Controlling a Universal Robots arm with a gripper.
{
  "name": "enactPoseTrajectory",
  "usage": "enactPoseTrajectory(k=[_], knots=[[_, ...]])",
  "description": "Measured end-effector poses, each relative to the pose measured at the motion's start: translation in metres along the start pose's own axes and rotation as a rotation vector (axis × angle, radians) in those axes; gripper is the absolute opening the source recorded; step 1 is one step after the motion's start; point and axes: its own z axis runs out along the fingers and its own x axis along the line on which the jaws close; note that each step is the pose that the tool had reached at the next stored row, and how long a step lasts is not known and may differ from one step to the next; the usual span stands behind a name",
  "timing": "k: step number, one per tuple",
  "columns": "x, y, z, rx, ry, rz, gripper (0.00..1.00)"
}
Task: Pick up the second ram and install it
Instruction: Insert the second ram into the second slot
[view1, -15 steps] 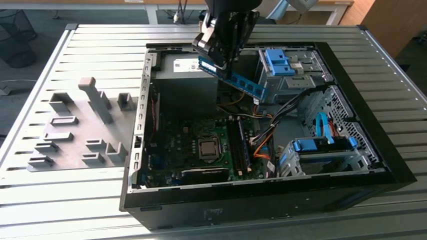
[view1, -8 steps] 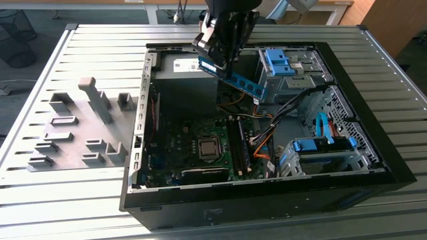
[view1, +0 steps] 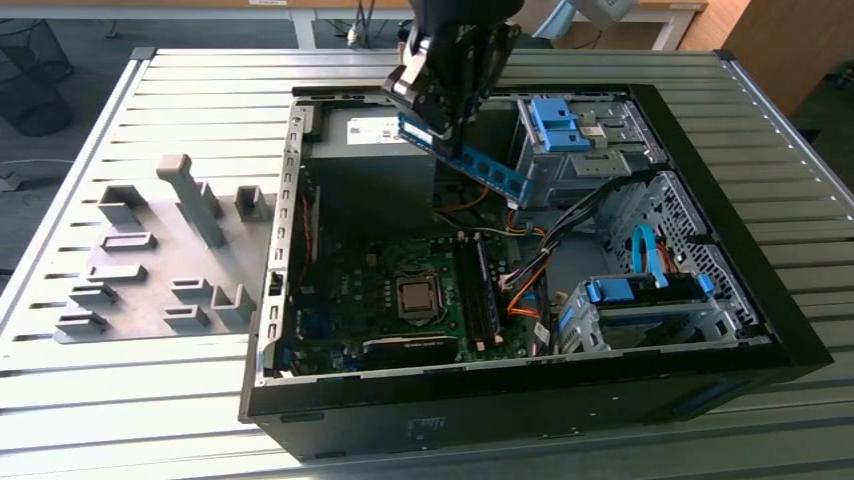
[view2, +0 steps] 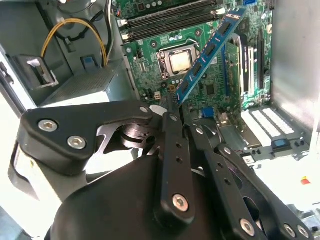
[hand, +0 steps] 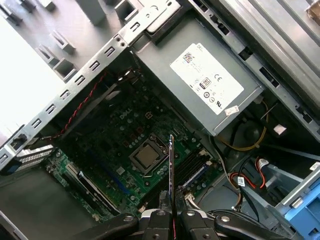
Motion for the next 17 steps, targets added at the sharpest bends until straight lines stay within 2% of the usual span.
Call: enactPoseTrajectory(k=[17], knots=[[0.0000, 0.0001, 0.0058, -0.0004, 0.0055, 0.309, 0.14]])
